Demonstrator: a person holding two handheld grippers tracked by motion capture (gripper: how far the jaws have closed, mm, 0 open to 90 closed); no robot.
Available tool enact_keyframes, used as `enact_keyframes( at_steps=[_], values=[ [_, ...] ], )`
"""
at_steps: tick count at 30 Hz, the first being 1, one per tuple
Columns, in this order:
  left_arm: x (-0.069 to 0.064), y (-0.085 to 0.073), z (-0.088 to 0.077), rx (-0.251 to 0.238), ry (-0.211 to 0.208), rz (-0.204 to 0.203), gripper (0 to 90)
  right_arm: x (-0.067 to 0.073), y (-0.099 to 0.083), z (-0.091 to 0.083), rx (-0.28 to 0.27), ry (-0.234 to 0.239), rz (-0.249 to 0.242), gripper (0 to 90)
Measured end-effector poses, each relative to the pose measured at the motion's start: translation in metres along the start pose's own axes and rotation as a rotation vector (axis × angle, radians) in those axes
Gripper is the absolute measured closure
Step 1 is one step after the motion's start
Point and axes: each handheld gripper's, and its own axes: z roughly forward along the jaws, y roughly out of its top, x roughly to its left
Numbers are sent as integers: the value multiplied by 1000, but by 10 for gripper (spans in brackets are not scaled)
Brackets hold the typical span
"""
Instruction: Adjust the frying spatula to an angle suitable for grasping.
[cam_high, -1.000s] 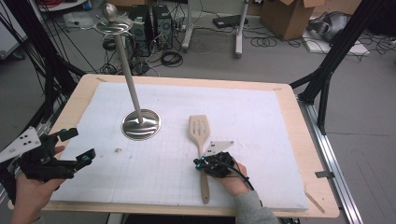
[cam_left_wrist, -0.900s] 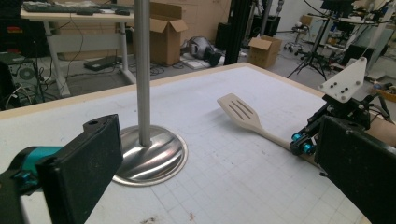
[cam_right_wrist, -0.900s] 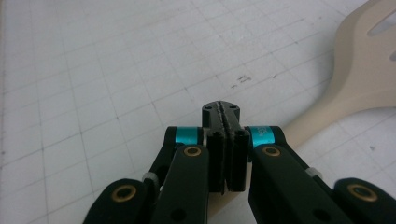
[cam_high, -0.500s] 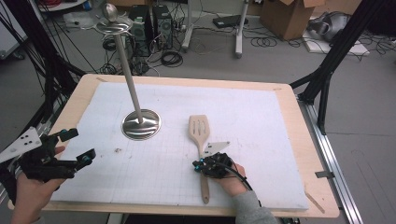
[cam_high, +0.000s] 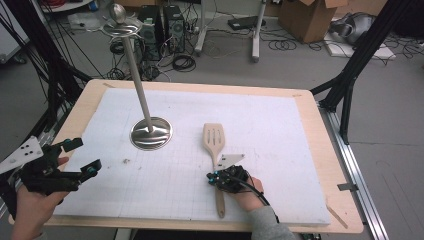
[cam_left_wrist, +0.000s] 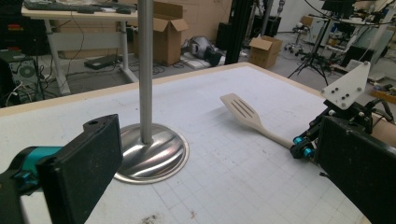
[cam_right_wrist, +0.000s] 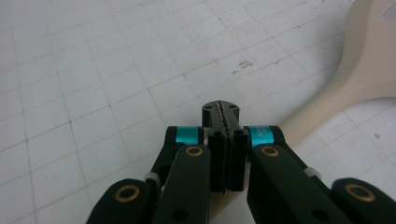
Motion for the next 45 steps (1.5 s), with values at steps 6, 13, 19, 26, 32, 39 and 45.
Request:
enact_keyframes(
  at_steps=[6,13,19,26,32,39,45],
  values=[
    [0,0,2,2,-2,-2,17,-1,-2,-3,0,3,10,900],
    [-1,-1,4,9,-4,0,17,-2,-6,-9,2,2,6,900],
    [-1,-1,7,15,-9,3,17,-3,-9,-15,8,-14,-13,900],
    [-1,0,10,17,-10,8,18,-5,-13,-20,11,-16,-8,900],
    [-1,2,15,21,-22,12,18,-4,-17,-24,16,-32,-7,900],
    [0,4,22,19,-37,13,18,-6,-23,-30,16,-48,0,900],
    [-1,5,28,22,-56,16,18,-6,-27,-35,20,-72,7,900]
  ],
)
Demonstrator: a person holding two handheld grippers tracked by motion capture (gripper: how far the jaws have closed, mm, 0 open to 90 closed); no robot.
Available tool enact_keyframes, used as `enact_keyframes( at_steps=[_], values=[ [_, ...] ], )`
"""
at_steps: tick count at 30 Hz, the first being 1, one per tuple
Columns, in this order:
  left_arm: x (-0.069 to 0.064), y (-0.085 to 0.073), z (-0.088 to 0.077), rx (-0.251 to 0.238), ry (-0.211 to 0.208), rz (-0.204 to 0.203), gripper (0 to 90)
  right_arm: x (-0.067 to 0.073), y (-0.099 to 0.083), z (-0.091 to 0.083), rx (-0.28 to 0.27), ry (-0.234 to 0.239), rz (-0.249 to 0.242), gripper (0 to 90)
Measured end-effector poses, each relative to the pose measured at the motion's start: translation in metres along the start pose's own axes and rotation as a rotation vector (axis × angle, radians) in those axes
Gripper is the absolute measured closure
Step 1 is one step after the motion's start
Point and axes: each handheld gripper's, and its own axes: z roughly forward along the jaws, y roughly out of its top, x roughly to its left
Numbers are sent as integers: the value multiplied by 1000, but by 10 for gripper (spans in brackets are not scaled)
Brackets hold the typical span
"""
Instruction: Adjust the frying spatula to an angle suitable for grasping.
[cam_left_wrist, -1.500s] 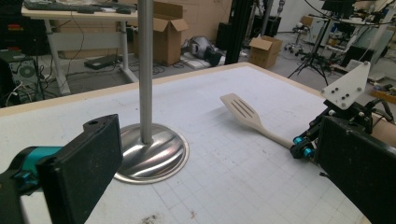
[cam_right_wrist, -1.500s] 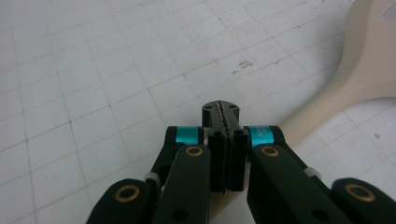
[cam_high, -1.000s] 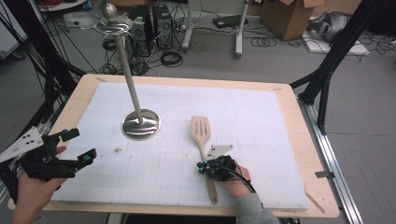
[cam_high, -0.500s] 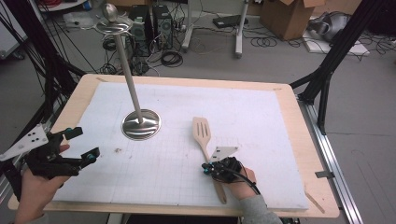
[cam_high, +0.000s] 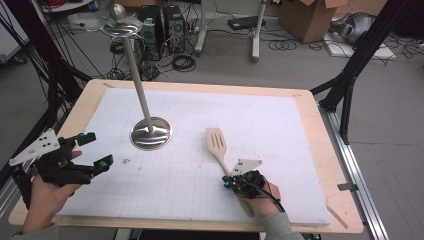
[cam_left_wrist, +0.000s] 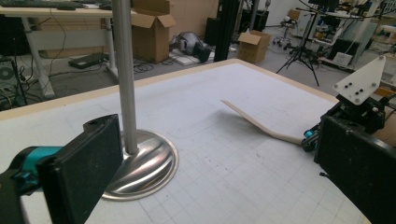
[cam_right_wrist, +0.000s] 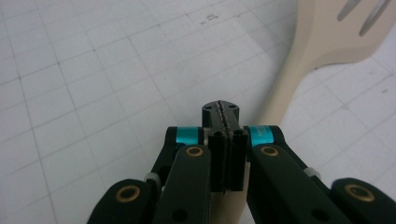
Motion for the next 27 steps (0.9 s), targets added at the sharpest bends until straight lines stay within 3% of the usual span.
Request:
enact_keyframes(
  at_steps=[21,27],
  values=[
    [1,2,14,12,-28,2,18,-13,-19,-17,-10,-16,48,900],
    [0,3,20,8,-42,1,18,-17,-27,-24,-17,-22,91,900]
  ],
)
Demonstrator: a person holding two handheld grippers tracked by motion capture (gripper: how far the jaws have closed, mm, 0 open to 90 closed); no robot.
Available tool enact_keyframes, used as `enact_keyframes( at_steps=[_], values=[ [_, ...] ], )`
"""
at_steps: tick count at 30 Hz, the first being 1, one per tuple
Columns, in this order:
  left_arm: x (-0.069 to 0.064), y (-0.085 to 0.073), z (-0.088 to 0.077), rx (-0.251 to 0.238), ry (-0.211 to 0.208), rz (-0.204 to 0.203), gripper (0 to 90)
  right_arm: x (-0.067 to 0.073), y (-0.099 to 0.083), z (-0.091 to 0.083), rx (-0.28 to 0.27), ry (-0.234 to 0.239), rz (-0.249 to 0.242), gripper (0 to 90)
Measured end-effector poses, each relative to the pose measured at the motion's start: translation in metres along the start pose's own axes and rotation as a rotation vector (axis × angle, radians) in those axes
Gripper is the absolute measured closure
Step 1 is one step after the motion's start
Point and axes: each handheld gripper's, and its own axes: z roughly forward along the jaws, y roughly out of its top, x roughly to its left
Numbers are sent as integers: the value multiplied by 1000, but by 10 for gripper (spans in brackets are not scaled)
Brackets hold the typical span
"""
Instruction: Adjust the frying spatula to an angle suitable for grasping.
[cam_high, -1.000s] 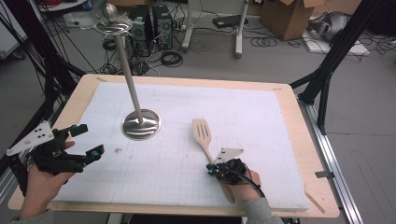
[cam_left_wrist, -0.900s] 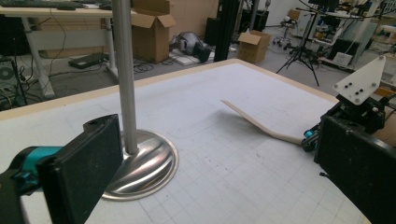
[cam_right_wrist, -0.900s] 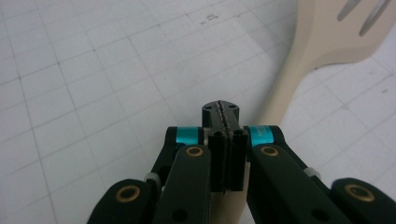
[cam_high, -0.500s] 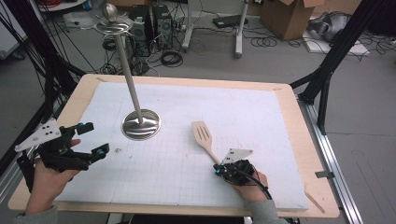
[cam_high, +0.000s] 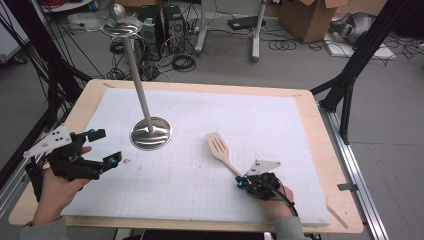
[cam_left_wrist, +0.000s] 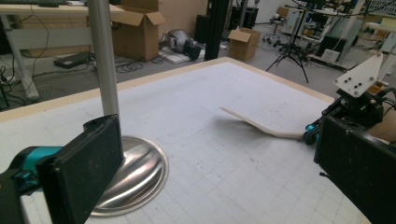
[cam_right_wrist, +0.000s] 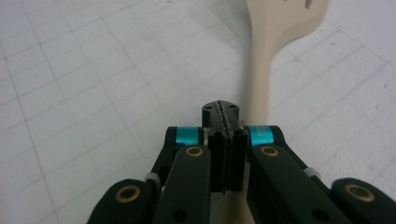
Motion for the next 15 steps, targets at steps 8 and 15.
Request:
enact_keyframes(
  at_steps=[8,15],
  values=[
    [0,1,7,9,-16,4,18,-2,-4,-5,17,-23,-12,900],
    [0,0,8,12,-14,1,18,-5,-6,-8,37,-18,6,900]
  ],
)
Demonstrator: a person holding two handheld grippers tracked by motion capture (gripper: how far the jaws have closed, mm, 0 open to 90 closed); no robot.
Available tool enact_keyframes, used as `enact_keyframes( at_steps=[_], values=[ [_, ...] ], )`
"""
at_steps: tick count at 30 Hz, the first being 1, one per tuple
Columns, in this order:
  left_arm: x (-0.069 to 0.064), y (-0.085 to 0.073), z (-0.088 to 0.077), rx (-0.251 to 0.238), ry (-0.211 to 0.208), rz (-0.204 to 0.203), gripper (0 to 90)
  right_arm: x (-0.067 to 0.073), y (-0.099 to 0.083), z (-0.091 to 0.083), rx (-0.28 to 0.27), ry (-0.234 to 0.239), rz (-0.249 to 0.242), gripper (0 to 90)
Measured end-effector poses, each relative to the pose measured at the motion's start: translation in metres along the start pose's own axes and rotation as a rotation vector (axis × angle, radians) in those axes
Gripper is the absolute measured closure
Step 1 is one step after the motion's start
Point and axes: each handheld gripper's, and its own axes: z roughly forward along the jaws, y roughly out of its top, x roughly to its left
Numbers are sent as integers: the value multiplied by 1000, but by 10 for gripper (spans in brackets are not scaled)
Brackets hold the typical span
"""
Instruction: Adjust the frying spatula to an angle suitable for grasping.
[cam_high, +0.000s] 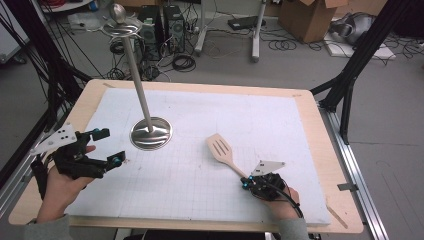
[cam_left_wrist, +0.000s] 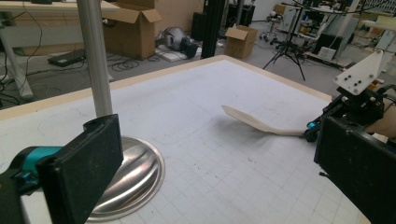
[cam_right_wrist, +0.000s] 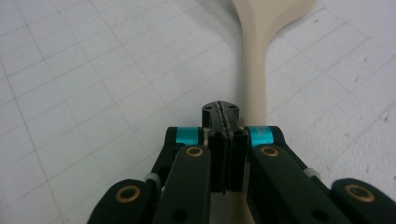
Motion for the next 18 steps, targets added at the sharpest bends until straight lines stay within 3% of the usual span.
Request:
enact_keyframes(
  at_steps=[4,9,12,18],
  values=[
    [-1,-2,0,13,4,0,18,2,7,0,-19,2,-9,900],
    [-5,-1,-5,-3,-5,-7,18,3,20,5,-68,-40,3,900],
    [-8,1,-9,-10,-5,4,17,1,27,9,-91,-74,38,900],
    [-6,-5,-20,-1,28,-8,18,-9,31,17,-74,-103,94,900]
  ],
)
